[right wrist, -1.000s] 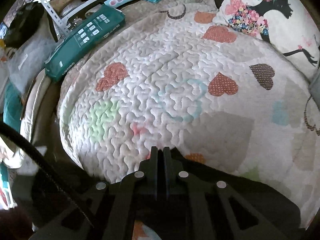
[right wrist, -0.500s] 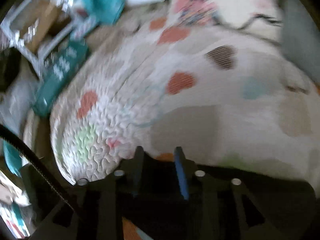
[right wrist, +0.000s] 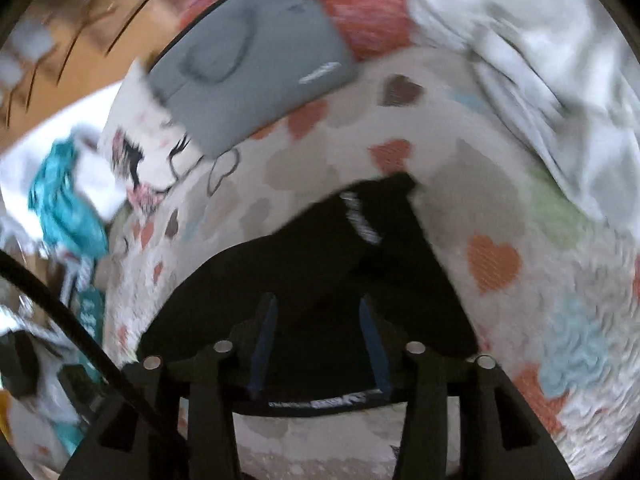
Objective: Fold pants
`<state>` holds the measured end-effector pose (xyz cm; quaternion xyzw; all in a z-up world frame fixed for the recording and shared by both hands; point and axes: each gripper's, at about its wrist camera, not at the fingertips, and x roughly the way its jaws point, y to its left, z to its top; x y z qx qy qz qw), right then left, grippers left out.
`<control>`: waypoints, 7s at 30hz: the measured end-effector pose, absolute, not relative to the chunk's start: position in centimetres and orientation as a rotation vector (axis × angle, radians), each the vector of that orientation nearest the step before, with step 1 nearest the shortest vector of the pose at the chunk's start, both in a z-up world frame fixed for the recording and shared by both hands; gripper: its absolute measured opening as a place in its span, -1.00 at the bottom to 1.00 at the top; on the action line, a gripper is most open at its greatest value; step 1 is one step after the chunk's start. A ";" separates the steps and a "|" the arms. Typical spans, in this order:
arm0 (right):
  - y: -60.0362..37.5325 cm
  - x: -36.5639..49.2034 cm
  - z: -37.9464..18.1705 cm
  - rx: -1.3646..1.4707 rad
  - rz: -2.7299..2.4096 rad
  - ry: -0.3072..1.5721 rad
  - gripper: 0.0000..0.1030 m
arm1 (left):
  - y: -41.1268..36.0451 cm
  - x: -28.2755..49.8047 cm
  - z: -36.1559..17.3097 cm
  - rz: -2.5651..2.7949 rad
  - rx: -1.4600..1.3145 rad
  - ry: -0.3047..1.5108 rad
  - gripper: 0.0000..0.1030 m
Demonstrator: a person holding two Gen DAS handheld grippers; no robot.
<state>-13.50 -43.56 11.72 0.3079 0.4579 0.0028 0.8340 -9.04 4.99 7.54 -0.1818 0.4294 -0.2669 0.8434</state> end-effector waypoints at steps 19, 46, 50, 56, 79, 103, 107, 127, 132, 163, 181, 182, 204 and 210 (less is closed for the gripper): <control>-43.3 -6.4 4.4 0.819 -0.100 0.914 -0.84 | -5.1 -6.3 4.8 -0.547 -0.146 1.071 -0.20; -43.2 -19.8 5.6 0.708 -0.230 1.068 -0.35 | 8.4 -6.0 7.6 -0.394 -0.379 1.002 0.10; -36.9 -17.3 6.6 0.592 0.060 1.052 -0.10 | 10.1 -5.3 6.4 -0.343 -0.420 1.029 0.11; -23.6 -13.7 6.0 0.218 0.337 1.057 -0.10 | 7.9 -4.5 5.2 -0.337 -0.287 1.070 0.12; -14.9 -11.1 4.5 0.100 0.564 1.140 -0.83 | 8.6 -4.2 5.5 -0.341 -0.299 1.198 -0.77; -24.7 -2.4 7.6 0.141 0.263 1.039 0.10 | 8.2 -2.5 6.2 -0.332 -0.193 1.104 -0.32; -24.4 2.6 5.7 0.123 0.225 1.093 0.12 | 6.5 -1.1 4.3 -0.326 -0.105 1.131 -0.09; -28.6 8.9 7.2 0.128 0.045 1.094 -0.92 | 8.0 0.9 3.8 -0.212 -0.126 1.096 -0.69; -25.1 5.9 7.1 0.011 0.142 1.096 -0.01 | 12.9 0.2 4.7 -0.186 -0.372 1.034 -0.59; -3.4 1.9 6.5 -0.144 0.619 1.188 -0.22 | 17.6 -8.7 8.8 -0.273 -0.341 0.912 -0.48; 1.6 4.3 6.9 -0.181 0.535 1.170 -0.76 | 11.6 -7.1 7.4 -0.431 -0.203 0.986 -0.35; 1.7 4.7 6.7 -0.164 0.539 1.180 -0.76 | 11.3 -7.0 7.1 -0.431 -0.187 0.998 -0.35; -5.9 3.4 7.7 0.303 0.567 1.098 -0.19 | 15.9 -6.9 8.3 -0.327 -0.408 0.929 -0.79; -20.4 -1.7 8.8 0.163 0.276 1.052 -0.19 | 9.2 -5.8 8.8 -0.428 -0.288 0.922 -0.32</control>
